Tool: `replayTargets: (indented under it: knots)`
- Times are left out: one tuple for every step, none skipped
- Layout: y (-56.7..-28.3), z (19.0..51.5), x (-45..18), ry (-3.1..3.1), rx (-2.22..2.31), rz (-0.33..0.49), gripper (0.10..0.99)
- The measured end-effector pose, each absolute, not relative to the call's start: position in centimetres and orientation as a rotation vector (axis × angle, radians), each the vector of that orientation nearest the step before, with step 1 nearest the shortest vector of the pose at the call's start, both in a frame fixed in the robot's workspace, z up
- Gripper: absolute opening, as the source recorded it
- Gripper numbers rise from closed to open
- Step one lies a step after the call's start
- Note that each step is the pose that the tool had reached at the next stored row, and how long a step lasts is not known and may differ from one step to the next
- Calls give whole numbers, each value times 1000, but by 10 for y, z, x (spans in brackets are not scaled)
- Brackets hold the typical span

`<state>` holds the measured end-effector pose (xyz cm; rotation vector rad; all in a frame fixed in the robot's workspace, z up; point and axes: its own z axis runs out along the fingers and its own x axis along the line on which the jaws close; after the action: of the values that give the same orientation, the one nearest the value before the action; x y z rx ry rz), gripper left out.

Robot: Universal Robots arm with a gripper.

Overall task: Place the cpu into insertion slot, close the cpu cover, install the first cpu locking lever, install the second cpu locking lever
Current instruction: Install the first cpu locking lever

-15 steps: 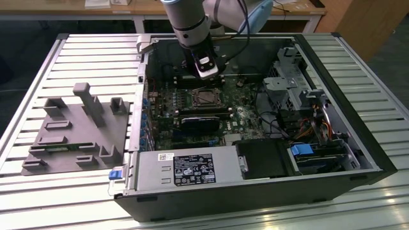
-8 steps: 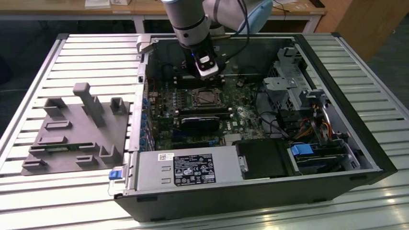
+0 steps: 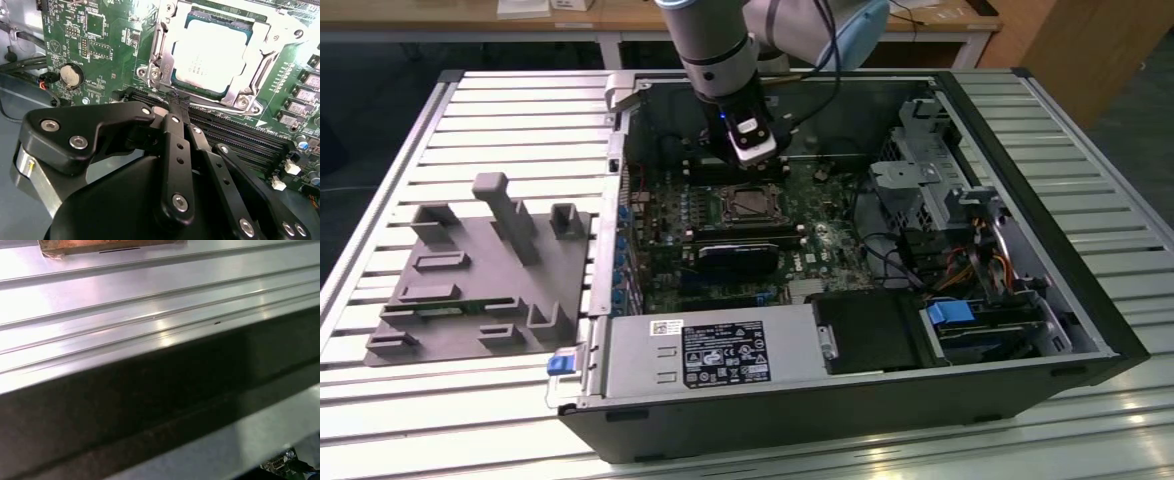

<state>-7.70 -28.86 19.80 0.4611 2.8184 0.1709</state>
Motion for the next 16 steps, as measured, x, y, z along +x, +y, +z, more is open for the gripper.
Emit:
replayTargets:
  knots:
    - [-289, 198, -77, 2819, 461, 170, 102]
    - [-289, 198, -77, 2818, 461, 171, 102]
    - [-289, 198, -76, 2818, 461, 171, 102]
    - [-289, 197, -76, 2818, 461, 171, 102]
    - [-289, 197, -76, 2818, 461, 171, 102]
    - [-289, 197, -75, 2818, 461, 171, 102]
    - [-289, 197, -75, 2818, 461, 171, 102]
    - [-288, 197, -75, 2818, 461, 171, 102]
    - [-288, 197, -75, 2818, 461, 171, 102]
    - [-288, 197, -75, 2818, 461, 171, 102]
    - [-288, 197, -75, 2818, 461, 171, 102]
    - [-288, 197, -75, 2818, 461, 171, 102]
    - [-288, 197, -75, 2818, 461, 171, 102]
    - [-288, 197, -75, 2818, 461, 171, 102]
    - [-288, 197, -75, 2818, 461, 172, 102]
    - [-288, 197, -75, 2818, 461, 173, 102]
